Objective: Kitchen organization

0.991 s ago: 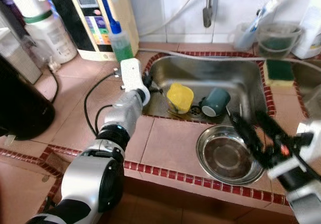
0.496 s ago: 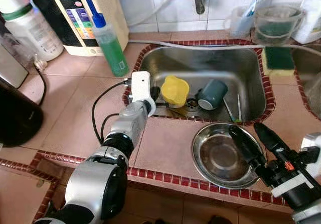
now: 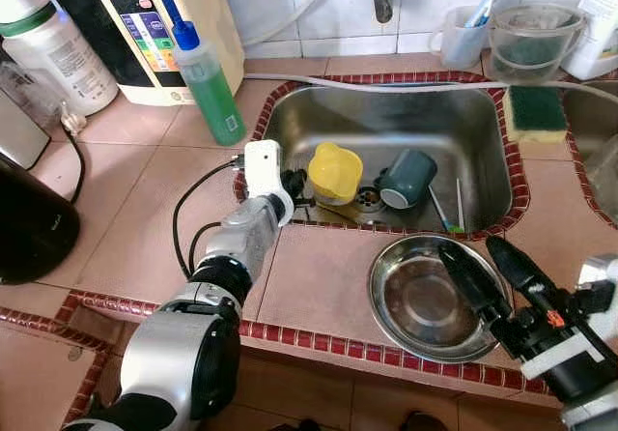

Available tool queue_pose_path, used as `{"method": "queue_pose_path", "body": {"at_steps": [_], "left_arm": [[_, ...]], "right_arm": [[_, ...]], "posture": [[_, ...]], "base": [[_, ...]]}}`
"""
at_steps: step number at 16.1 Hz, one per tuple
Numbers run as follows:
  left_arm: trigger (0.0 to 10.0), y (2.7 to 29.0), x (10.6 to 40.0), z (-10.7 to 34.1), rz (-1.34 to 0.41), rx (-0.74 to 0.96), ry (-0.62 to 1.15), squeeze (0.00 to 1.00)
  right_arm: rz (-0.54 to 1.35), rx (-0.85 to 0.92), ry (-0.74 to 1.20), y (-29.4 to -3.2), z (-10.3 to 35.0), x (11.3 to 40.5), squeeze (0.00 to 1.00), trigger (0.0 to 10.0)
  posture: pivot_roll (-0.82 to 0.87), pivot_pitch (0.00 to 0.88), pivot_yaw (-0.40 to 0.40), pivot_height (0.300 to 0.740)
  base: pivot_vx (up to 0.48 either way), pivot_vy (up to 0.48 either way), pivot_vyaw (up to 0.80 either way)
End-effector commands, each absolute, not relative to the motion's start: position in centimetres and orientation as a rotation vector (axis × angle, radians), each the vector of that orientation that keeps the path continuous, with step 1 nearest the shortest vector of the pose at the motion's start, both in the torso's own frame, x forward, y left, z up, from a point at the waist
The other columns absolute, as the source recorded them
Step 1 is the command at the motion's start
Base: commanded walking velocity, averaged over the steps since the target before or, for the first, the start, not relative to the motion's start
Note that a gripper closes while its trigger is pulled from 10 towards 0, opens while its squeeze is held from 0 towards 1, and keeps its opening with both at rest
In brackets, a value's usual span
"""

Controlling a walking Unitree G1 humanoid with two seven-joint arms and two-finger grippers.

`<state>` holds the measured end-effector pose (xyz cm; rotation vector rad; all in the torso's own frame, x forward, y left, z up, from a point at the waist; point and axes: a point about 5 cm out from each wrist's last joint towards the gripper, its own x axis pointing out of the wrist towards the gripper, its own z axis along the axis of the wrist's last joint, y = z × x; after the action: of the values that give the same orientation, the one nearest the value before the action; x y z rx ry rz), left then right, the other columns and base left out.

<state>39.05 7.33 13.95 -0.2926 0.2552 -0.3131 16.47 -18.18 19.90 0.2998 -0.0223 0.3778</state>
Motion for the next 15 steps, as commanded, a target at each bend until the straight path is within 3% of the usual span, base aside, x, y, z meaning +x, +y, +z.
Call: {"method": "queue_pose_path", "body": {"at_steps": [1,9,11,15], "left_arm": [[10.0,8.3,39.0,13.3,-0.291,-0.303,0.282,1.00],[10.0,9.0,39.6,15.2,-0.348,-0.320,0.231,1.00],[10.0,9.5,39.7,15.9,-0.420,-0.308,0.193,0.00],[10.0,11.3,39.3,16.6,-0.495,-0.263,0.131,0.00]], "right_arm": [[0.392,0.298,-0.029,-17.8,20.1,16.3,0.00,10.0],[0.404,0.271,-0.083,-18.4,20.6,18.5,0.00,10.0],[0.403,0.250,-0.108,-18.5,20.7,19.6,0.00,10.0],[0.389,0.239,-0.138,-18.4,20.7,21.5,0.00,10.0]], "posture": [[-0.31,0.164,0.212,0.732],[-0.27,0.105,0.182,0.732],[-0.26,0.080,0.166,0.732],[-0.24,0.039,0.147,0.732]], "base": [[0.000,0.000,0.00],[0.000,0.000,0.00],[0.000,0.000,0.00],[0.000,0.000,0.00]]}}
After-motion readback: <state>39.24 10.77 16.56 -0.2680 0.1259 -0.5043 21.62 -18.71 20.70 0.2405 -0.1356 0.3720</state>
